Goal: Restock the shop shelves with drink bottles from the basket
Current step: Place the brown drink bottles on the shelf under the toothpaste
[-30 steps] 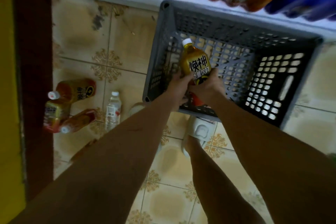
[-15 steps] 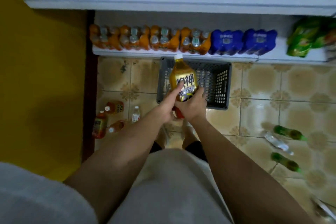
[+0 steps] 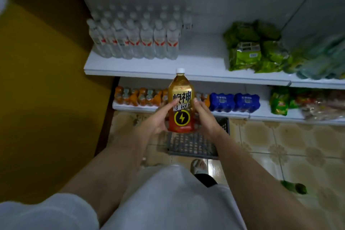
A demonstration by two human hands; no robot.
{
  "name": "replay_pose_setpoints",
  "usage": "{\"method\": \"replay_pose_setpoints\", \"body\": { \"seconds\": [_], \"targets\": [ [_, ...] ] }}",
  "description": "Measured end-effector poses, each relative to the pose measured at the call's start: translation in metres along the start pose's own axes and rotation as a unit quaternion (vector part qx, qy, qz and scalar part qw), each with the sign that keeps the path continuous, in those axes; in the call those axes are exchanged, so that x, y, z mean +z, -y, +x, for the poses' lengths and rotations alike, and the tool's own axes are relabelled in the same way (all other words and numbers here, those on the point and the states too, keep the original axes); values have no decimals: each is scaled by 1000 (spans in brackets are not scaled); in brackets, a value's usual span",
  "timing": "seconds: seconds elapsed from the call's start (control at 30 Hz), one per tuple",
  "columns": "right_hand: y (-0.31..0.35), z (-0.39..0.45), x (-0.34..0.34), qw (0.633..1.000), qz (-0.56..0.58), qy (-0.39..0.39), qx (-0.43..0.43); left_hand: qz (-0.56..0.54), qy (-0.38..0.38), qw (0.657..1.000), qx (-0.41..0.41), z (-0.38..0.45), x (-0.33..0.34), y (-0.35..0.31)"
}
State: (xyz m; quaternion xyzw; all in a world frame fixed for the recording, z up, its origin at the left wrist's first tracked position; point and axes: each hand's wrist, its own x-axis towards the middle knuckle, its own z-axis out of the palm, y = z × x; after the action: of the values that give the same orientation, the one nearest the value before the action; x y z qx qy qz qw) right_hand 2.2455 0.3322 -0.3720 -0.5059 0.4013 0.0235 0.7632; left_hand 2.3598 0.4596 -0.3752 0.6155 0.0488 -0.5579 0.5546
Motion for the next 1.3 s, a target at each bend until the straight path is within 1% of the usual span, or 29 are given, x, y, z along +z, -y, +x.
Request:
{"method": "replay_pose_setpoints", "body": {
  "seconds": [0.07,0.17,0.3,0.43,0.53,0.67,0.8,0.93,1.3],
  "targets": [
    [30,-3,15,999,-27,2,-26,18,-5,999,30,-9,-5,-28],
    [69,-2,32,997,-50,-7,-62,16,-13,997,77,-25,-10,-70],
    [121,-10,58,991,-59,15,-120,21,-13,989,145,-48,-15,-122],
    [170,-13,77,980,-83,21,-180,17,-34,980,197,-69,-14,-168],
    [209,-22,88,973,-91,30,-209,15,-47,972,228,-84,-12,-199],
    [257,-35,98,959,-114,33,-257,8,-42,965,260,-106,-5,-238],
    [300,-47,102,950,-103,33,-294,-2,-61,951,302,-123,14,-276],
    [320,-48,96,941,-85,23,-327,-19,-78,944,319,-127,35,-297],
    [352,-44,44,922,-101,10,-375,-23,-53,942,331,-106,86,-320]
  ]
}}
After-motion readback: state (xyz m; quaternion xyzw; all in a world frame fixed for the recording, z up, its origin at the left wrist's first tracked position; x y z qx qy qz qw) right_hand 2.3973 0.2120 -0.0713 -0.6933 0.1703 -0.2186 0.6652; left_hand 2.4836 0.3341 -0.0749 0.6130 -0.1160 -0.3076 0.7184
